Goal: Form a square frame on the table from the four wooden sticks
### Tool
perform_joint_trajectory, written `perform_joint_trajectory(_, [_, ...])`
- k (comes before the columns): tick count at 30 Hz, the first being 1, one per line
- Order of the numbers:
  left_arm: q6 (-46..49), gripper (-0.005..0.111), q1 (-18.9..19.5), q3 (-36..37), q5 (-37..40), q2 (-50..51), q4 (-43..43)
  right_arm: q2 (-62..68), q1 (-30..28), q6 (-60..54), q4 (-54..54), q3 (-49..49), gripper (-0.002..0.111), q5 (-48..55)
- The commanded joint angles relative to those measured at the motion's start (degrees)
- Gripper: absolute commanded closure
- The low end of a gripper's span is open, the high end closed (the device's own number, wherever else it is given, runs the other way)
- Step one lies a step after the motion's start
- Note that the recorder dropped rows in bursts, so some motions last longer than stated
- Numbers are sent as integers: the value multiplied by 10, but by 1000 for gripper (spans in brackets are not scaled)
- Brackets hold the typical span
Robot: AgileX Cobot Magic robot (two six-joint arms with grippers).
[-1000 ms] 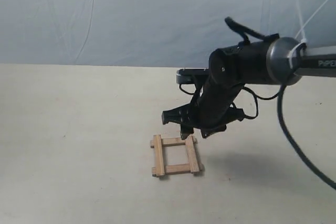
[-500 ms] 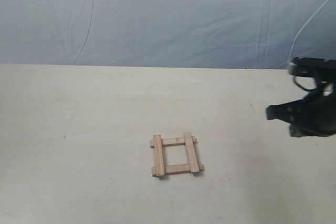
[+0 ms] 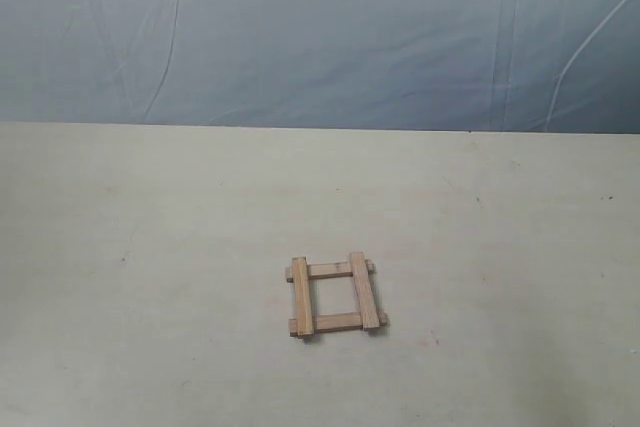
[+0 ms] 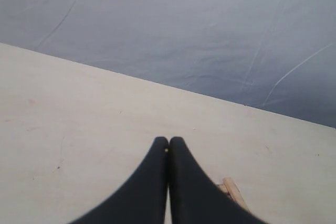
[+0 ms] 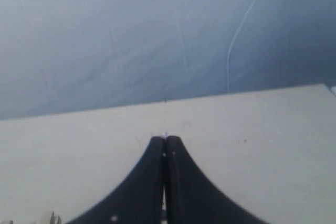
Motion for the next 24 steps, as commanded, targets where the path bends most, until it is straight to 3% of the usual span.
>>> perform_joint_trajectory(1, [0, 107, 2, 3, -11, -3, 7, -134, -4, -4, -6, 49, 109, -6])
perform_joint_trajectory(4, [1, 107, 2, 3, -15, -3, 7, -259, -4, -4, 22, 106, 109, -21])
perform_joint_trajectory(7, [1, 107, 2, 4, -17, -11, 7, -259, -5, -4, 31, 140, 109, -41])
perform_joint_trajectory(14, [2, 107, 2, 4, -23, -40, 17, -259, -5, -11, -1, 294, 109, -200])
perform_joint_trajectory(17, [2, 107, 2, 4, -23, -40, 17, -259, -5, -24, -60, 294, 109, -130])
perform_joint_trajectory(24, [2, 107, 2, 4, -25, -40, 12, -259, -5, -24, -56, 294, 109, -128])
